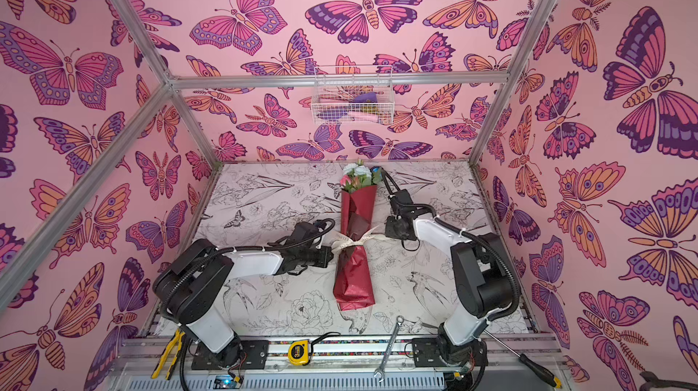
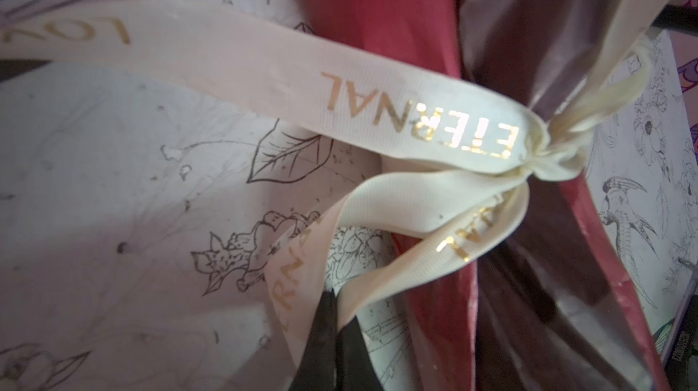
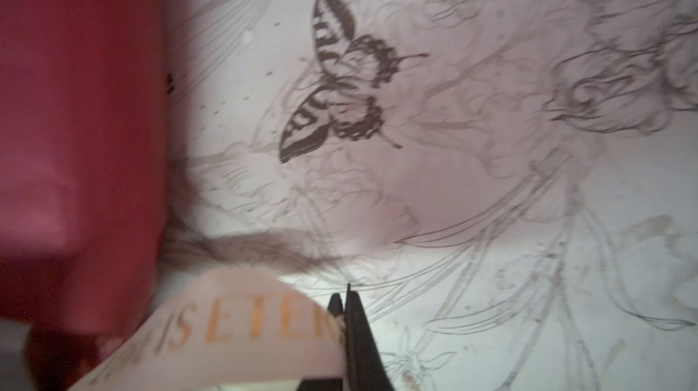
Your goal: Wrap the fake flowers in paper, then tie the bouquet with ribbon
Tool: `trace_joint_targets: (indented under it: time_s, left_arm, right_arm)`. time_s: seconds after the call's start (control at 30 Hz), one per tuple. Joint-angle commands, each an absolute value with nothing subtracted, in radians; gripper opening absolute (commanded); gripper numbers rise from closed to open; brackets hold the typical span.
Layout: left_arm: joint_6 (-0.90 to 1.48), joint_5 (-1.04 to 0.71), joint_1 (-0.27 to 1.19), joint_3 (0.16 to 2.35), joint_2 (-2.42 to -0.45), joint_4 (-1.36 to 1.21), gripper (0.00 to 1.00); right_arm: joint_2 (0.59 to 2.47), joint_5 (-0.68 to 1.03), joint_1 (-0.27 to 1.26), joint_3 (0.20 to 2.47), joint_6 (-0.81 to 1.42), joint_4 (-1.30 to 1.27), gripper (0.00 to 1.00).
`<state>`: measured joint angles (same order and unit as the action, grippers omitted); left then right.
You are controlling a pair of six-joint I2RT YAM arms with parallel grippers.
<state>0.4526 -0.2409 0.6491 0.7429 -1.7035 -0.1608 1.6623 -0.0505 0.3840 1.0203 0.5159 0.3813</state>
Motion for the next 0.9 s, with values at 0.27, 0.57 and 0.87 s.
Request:
trace_joint_targets:
  time_s: [0.27,0.57,0.87]
  left_arm:
    - [0.369,-0.299,0.634,0.756,-1.695,-0.155,0.00]
    - [0.318,-0.296,0.613,0.782,-1.672,-0.080,0.00]
    - [0.308,-0.331,0.603,0.794,-1.679,-0.040,0.00]
  right_arm:
    - [1.428,-0.039,0.481,0.973,0.622,0.454,0.52]
    - [1.266,-0.087,0.554,0.748,0.745,0.450,0.40]
    - [1.484,-0.075,0.708,0.788,0.799,0.367,0.46]
